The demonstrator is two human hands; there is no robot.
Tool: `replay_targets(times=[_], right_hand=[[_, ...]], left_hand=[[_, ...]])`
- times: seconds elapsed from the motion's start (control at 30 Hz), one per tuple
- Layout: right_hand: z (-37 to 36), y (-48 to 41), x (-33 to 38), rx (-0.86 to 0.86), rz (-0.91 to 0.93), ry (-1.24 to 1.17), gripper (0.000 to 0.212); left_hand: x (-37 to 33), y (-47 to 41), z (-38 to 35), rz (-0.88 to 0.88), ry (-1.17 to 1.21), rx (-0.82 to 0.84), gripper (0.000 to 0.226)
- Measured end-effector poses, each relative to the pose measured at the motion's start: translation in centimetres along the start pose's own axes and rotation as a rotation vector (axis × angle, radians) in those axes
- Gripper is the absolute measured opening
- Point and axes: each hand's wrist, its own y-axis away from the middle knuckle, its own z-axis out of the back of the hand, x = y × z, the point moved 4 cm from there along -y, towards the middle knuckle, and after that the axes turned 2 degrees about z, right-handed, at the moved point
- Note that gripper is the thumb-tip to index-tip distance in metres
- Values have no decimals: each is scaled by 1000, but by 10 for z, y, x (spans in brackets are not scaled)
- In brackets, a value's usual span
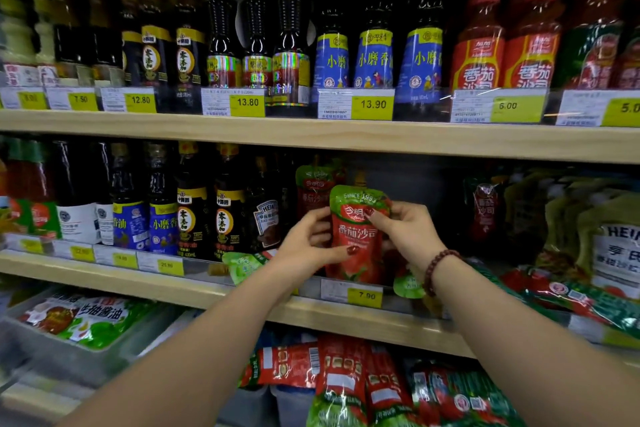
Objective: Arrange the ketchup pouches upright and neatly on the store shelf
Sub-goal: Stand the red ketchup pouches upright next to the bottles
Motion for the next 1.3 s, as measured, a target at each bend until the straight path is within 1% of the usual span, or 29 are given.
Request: replay_targets(times=[0.1, 0.23, 0.3, 0.37, 0.47, 0.5, 0.53, 0.6, 0.7, 0.77, 0.83, 0.93, 1.13, 1.3], right_hand=[[-4, -4, -1, 14, -48, 9, 10], [-7, -8, -2, 18, -85, 112, 11], [-5, -8, -3, 0, -86, 175, 10], [-2, -3, -2, -15, -65, 338, 12], [4, 18, 1, -46, -17, 691, 26], [4, 27, 2, -45, -8, 773, 30], [4, 36, 0, -28, -2, 826, 31], [-2, 51, -5, 37, 25, 936, 26], [-9, 61, -15, 79, 163, 1154, 30], [-11, 62, -22, 82, 217, 1228, 28], [-11, 59, -28, 83, 226, 1254, 23], [-8, 56, -32, 41, 225, 1239, 17], [-6, 56, -42, 33, 253, 1188, 22], [-5, 58, -43, 49, 255, 1139, 26]], left_hand=[[11, -8, -12, 0, -42, -54, 77], [24, -15, -17, -47, -226, -136, 67], [25, -17, -16, -72, -278, -160, 61], [26, -21, -14, -87, -295, -170, 57], [23, -27, -11, -98, -321, -175, 54], [22, -29, -11, -100, -334, -177, 54], [21, -31, -10, -103, -348, -180, 53], [18, -37, -10, -101, -365, -181, 55], [17, -47, -10, -77, -345, -195, 55], [17, -54, -12, -72, -296, -210, 56], [16, -63, -14, -76, -233, -226, 57], [16, -79, -19, -74, -193, -243, 60], [37, -102, -31, -12, -222, -182, 68], [40, -106, -27, -19, -268, -159, 67]])
